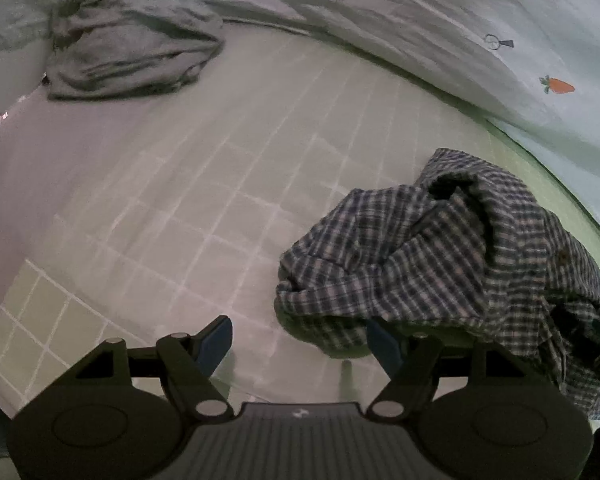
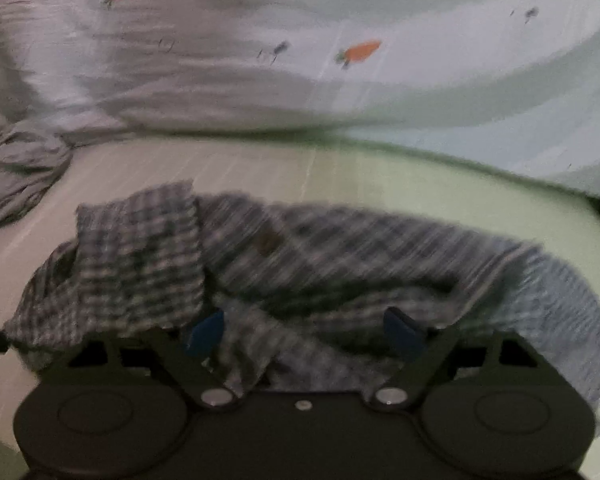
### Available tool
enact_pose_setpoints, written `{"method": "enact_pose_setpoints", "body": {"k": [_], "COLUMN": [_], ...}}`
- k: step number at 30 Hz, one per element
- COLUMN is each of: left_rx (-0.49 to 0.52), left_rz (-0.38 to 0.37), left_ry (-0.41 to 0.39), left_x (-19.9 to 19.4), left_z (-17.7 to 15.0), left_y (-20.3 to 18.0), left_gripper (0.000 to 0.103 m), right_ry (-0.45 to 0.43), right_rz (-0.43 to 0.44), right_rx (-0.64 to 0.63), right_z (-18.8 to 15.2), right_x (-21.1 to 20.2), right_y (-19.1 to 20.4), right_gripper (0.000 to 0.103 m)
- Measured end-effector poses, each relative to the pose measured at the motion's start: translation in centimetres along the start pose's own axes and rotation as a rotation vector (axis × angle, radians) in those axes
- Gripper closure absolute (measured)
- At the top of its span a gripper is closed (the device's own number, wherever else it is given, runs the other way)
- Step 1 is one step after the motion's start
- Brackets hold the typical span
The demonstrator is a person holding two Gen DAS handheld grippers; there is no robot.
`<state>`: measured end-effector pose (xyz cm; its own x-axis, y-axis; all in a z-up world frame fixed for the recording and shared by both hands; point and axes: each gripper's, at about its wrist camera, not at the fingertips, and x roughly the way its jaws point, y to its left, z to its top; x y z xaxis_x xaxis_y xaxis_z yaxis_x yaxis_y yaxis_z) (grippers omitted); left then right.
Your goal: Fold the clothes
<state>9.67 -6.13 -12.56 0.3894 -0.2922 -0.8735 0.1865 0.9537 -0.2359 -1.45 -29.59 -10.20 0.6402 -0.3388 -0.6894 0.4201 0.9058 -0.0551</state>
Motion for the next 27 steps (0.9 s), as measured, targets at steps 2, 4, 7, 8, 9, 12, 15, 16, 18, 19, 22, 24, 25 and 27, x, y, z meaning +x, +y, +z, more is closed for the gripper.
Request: {"method": "enact_pose_setpoints", "body": {"k": [2,4,7,8,9,12,15,16,18,19,22,24,25,27], "left_rx": [-0.001,0.014,0.027,0.028,0.027,0.022,0.043,0.046,0.042,0.038,0.005,-0.023,-0.037,-0.065], "left_rz": [-0.015,-0.035,-0.053,-0.058,-0.063,-0.071,-0.069,-0.072,-0.078,-0.081,-0.086,-0.084,-0.083,-0.080], "left_ry": [0.016,0.033,0.048,0.049,0.048,0.025,-0.005,-0.019,-0.053,-0.070,-0.118,-0.131,-0.137,-0.150], "left_x": [0.4,0.9,1.4,1.4,1.4,1.4,1.7,1.8,1.7,1.7,1.4,1.6,1.7,2.0], "left_z": [0.1,0.1,0.0,0.0,0.0,0.2,1.2,1.6,2.5,3.0,4.3,4.6,4.7,5.0], "left_y": [0.0,-0.6,-1.6,-1.8,-2.1,-3.2,-4.9,-5.5,-6.8,-7.4,-9.1,-10.0,-10.4,-11.3], "left_gripper": [0.028,0.028,0.028,0.028,0.028,0.028,0.028,0.028,0.028,0.028,0.028,0.028,0.028,0.028], "right_ry": [0.039,0.079,0.106,0.100,0.085,0.041,0.004,-0.007,-0.036,-0.051,-0.095,-0.134,-0.159,-0.213], "right_rz": [0.041,0.082,0.158,0.168,0.175,0.194,0.208,0.211,0.217,0.220,0.230,0.230,0.227,0.210], "right_rx": [0.015,0.029,0.056,0.059,0.057,0.074,0.102,0.111,0.108,0.107,0.102,0.092,0.088,0.107], "right_z": [-0.4,-0.8,-0.9,-0.6,-0.3,1.8,4.4,5.4,7.5,8.6,11.7,14.2,15.5,18.0], "right_x": [0.8,1.6,2.0,1.8,1.5,0.9,0.9,1.2,1.5,1.7,2.1,2.5,2.7,3.0], "right_y": [0.2,0.3,-0.2,-0.5,-0.8,-2.3,-4.1,-4.6,-5.7,-6.2,-7.9,-9.2,-10.0,-12.1], "right_gripper": [0.032,0.059,0.099,0.100,0.100,0.101,0.101,0.101,0.101,0.101,0.101,0.101,0.101,0.101]}}
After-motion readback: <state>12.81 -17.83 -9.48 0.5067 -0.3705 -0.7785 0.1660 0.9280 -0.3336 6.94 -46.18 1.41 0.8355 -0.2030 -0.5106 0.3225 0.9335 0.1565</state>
